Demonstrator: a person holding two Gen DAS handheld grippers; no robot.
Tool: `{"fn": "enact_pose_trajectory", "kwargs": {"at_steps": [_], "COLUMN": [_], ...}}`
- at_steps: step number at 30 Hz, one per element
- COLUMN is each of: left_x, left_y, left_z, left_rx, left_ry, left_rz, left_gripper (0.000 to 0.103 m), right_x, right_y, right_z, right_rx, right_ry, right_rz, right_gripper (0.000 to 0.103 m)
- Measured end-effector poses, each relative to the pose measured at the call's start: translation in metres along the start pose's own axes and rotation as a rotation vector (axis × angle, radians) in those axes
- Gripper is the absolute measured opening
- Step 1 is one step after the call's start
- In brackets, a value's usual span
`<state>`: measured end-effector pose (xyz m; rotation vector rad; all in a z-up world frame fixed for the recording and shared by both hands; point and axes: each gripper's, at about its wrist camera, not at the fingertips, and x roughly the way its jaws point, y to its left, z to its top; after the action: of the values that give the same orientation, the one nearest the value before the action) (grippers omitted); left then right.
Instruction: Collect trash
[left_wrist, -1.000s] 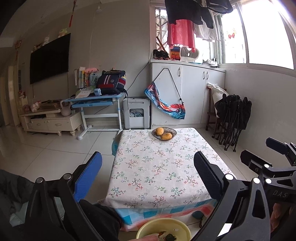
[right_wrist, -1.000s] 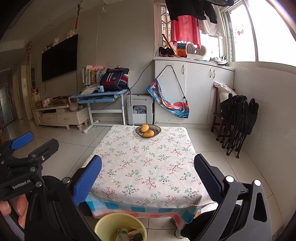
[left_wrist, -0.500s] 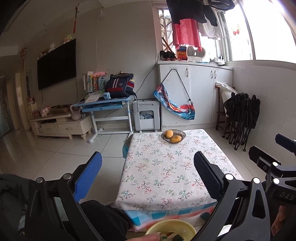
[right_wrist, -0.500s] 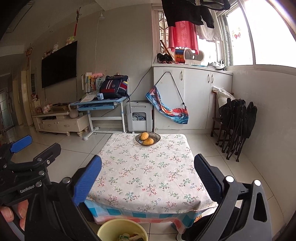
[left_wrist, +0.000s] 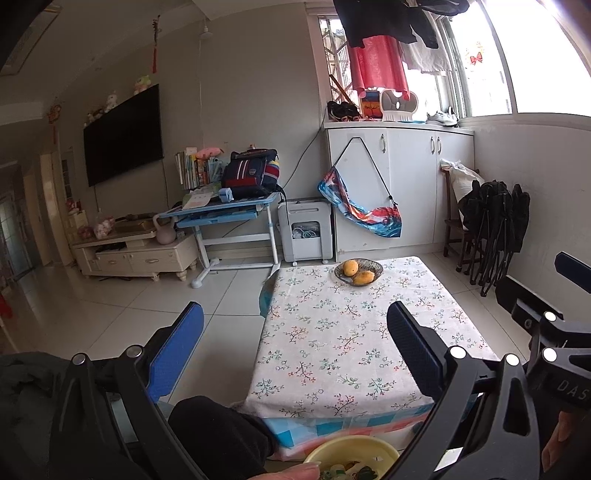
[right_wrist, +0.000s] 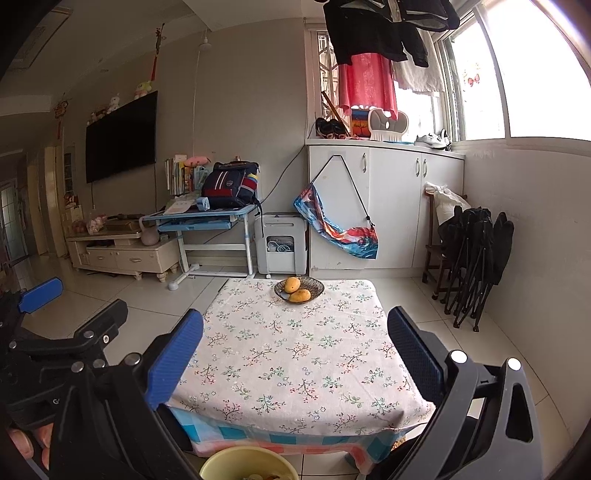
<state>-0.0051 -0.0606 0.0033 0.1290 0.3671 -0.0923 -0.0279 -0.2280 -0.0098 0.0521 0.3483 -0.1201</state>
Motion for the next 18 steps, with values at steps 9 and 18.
{"fn": "enact_pose_trajectory", "kwargs": {"at_steps": [9, 18], "left_x": [-0.004, -0.007], "left_y": [0.008, 0.015], "left_z": [0.004, 0.005], "left_rx": [-0.027, -0.042], "left_ry": [-0.011, -0.019], "left_rz": [0.009, 0.014], "left_gripper": [0.096, 0.096], "right_x": [-0.003, -0.001], "right_y": [0.003, 0.008], "right_z": [0.003, 0.006], "right_rx": [-0.013, -0.027], "right_ry": [-0.012, -0.01], "right_rz": [-0.004, -0.031], "right_gripper": [0.096, 0.096]}}
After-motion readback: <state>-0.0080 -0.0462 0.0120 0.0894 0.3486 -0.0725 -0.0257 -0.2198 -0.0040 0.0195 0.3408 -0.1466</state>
